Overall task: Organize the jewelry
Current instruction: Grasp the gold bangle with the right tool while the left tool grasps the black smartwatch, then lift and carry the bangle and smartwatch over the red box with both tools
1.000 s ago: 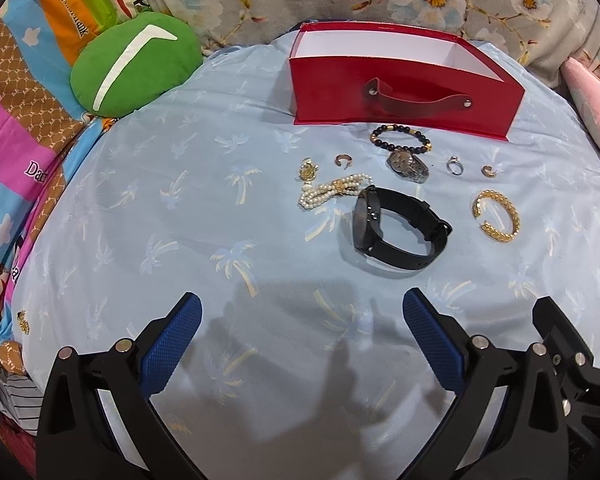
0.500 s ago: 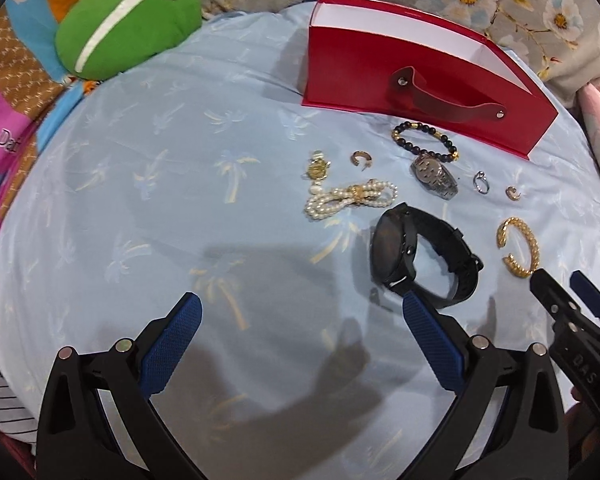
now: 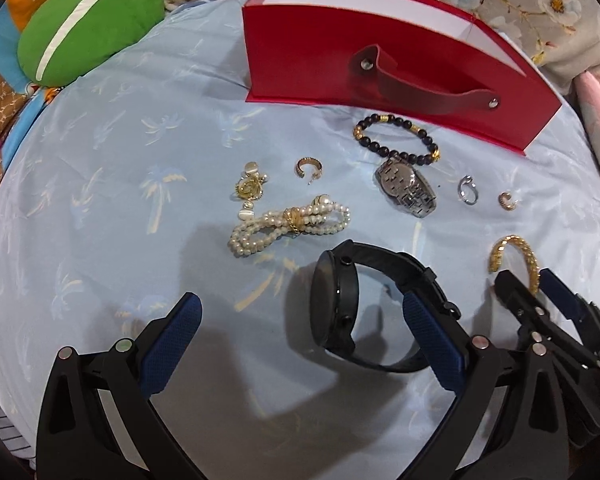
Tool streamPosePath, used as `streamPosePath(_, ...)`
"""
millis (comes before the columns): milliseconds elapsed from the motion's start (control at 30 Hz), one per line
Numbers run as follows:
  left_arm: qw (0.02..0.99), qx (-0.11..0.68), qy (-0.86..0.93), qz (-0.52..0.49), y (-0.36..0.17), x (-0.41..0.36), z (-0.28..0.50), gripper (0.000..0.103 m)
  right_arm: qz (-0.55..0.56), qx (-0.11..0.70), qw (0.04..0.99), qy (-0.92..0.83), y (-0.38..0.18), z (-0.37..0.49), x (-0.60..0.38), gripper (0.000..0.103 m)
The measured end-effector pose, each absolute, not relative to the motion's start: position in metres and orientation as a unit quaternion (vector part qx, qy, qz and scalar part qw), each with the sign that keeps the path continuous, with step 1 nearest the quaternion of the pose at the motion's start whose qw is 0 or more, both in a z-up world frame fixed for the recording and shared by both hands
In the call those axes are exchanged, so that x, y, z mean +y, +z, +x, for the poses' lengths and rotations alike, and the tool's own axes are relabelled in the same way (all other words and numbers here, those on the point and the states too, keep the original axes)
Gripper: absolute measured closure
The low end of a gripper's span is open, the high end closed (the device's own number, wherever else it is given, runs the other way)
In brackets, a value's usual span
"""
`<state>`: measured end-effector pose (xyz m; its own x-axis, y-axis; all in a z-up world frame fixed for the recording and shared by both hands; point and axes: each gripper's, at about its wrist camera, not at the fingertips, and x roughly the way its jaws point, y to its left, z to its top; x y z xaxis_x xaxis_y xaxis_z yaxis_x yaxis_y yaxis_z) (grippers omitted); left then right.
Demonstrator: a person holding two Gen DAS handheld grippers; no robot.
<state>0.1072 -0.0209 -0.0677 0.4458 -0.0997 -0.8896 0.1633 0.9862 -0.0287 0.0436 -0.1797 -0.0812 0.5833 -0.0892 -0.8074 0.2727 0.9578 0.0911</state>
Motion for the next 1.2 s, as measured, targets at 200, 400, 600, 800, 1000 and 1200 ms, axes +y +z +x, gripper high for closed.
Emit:
streamPosePath(200,0.843,0.530,-0.089,0.031,-0.076,-0.025,0.112,0.019,0.086,0.440,0.888,-0.105,-0.082,0.043,-0.178,0.049)
streamPosePath(400,0.853,0.512,-0.090,0.048,-0.071,-0.026,0.109,0.064,0.096,0.437,0.889,-0.098,-0.082,0.040,-0.181,0.049)
streamPosePath(600,0.845,0.520,-0.120,0.027,-0.068,-0.019,0.105,0.089,0.107,0.431,0.891,-0.097,-0.077,0.033,-0.182,0.050)
streamPosePath(800,0.852,0.506,-0.131,0.019,-0.056,-0.010,0.091,0.091,0.111,0.420,0.896,-0.095,-0.066,0.021,-0.181,0.050)
streamPosePath(1000,0.866,0.480,-0.136,0.013,-0.029,-0.002,0.075,0.091,0.109,0.398,0.907,-0.088,-0.047,0.009,-0.176,0.050)
streamPosePath(1200,0.888,0.440,-0.135,0.012,0.005,0.004,0.067,0.091,0.101,0.364,0.923,-0.073,-0.017,0.003,-0.170,0.050)
